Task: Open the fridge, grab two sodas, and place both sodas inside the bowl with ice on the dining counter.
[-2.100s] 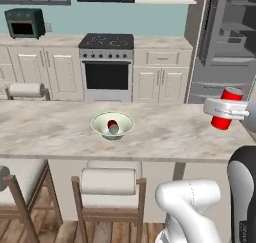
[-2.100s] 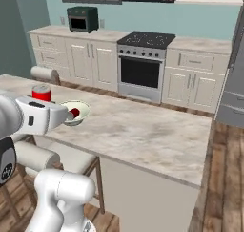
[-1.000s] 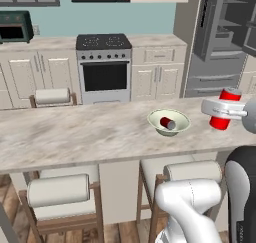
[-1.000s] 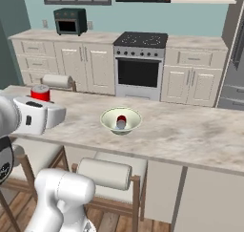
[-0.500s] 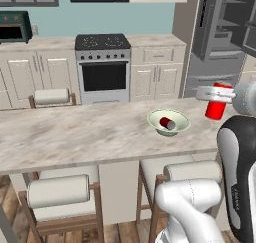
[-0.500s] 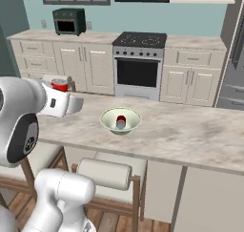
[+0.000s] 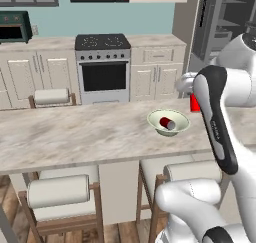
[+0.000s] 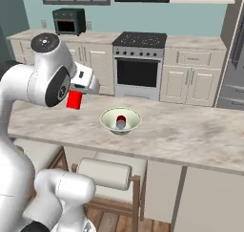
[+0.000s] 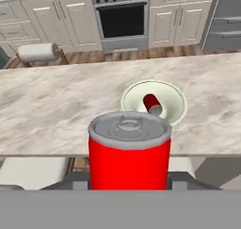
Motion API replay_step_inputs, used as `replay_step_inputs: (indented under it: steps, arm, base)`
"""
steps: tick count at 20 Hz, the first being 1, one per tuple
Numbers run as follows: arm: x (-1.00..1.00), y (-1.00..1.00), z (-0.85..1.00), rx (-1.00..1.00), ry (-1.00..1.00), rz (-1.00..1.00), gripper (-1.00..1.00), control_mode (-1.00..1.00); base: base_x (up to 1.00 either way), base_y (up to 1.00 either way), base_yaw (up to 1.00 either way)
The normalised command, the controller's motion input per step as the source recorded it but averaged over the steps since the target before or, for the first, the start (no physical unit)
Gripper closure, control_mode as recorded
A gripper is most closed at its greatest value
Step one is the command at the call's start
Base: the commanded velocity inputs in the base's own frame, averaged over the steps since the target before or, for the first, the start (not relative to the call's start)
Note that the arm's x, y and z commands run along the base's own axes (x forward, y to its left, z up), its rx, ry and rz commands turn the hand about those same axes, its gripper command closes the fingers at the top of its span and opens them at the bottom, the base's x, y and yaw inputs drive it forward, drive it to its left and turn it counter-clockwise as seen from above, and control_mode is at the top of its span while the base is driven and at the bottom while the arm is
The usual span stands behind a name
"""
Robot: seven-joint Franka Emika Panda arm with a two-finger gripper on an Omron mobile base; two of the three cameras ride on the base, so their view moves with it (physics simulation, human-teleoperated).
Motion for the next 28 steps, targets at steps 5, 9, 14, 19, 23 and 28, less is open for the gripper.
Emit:
replay_step_inputs:
  steps: [5,9,14,19,23,28]
  arm:
    - [0.66,-0.01,-0.7,-0.13,0.3,0.31,1.0,-1.0]
    - [0.57,-0.04,-0.72,-0.15,0.3,0.35,1.0,-1.0]
    - [0.36,-0.05,-0.39,-0.11,0.23,0.34,1.0,-1.0]
    - [0.2,-0.14,-0.25,-0.06,0.13,0.32,1.0,-1.0]
    - [0.24,-0.19,-0.28,-0.04,0.05,0.35,1.0,-1.0]
    - [0.09,-0.16,-0.29,-0.02,0.0,0.37,1.0,-1.0]
  base:
    - [0.0,0.0,0.0]
    - [0.0,0.0,0.0]
    - [0.0,0.0,0.0]
    - [0.0,0.0,0.0]
    - [0.0,0.0,0.0]
    - [0.0,0.0,0.0]
